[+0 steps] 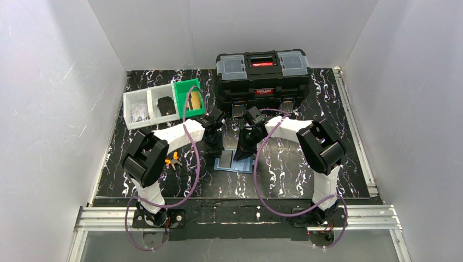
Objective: Take the credit cards out of the card holder
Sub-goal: Remove the credit card from the card holder.
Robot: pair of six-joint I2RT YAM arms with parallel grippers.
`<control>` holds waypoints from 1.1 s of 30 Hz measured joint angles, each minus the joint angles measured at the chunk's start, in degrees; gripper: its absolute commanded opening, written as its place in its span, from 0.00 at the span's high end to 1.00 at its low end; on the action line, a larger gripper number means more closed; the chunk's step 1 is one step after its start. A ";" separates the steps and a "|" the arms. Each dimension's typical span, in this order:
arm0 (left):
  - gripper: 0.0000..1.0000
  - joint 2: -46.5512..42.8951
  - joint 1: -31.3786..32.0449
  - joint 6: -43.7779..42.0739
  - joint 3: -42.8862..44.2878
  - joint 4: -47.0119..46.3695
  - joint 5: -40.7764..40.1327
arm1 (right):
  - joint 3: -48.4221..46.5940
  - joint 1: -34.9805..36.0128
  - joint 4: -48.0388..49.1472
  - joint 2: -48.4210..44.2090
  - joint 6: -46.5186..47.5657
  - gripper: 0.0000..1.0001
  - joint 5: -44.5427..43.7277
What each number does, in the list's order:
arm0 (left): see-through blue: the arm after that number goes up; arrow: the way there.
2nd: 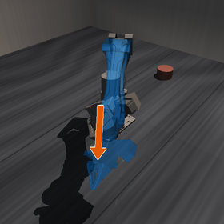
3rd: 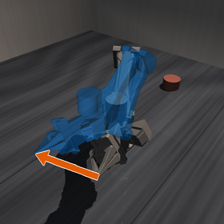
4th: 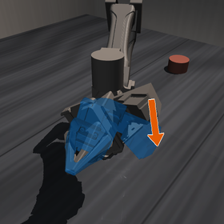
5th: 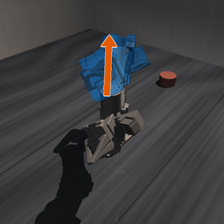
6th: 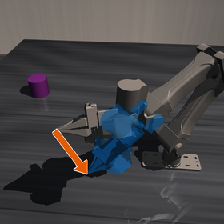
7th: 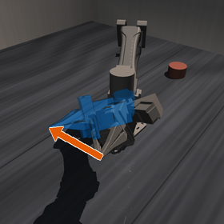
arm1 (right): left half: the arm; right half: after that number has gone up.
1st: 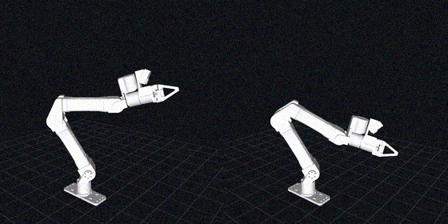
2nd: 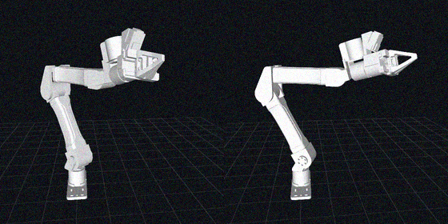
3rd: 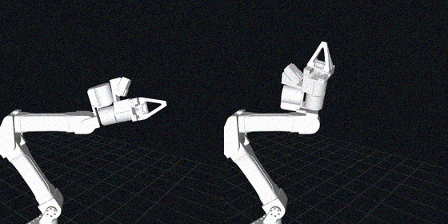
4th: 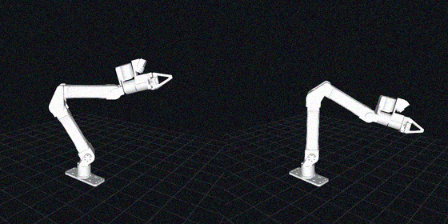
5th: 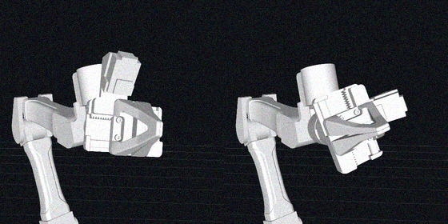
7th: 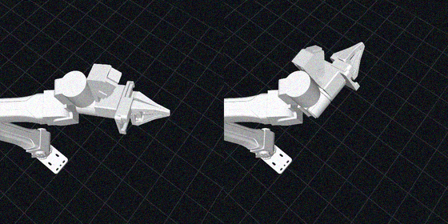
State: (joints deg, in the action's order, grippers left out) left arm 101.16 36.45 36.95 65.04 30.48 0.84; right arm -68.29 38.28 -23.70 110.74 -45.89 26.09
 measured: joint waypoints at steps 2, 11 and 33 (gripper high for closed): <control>0.91 0.00 0.00 -0.11 0.02 0.00 -0.17 | 0.00 0.00 0.00 0.00 0.00 0.77 0.00; 1.00 0.15 0.00 -0.33 0.00 -0.57 0.59 | 0.00 0.00 0.00 0.22 0.00 0.76 0.02; 1.00 -0.90 -0.07 12.15 -3.82 -4.72 6.73 | 4.15 -1.81 5.68 0.17 -2.03 0.78 4.92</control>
State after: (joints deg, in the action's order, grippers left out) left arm 100.27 36.38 49.10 61.21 25.76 7.57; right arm -64.14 36.47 -18.02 110.91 -47.92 31.00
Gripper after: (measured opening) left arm 0.008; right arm 0.235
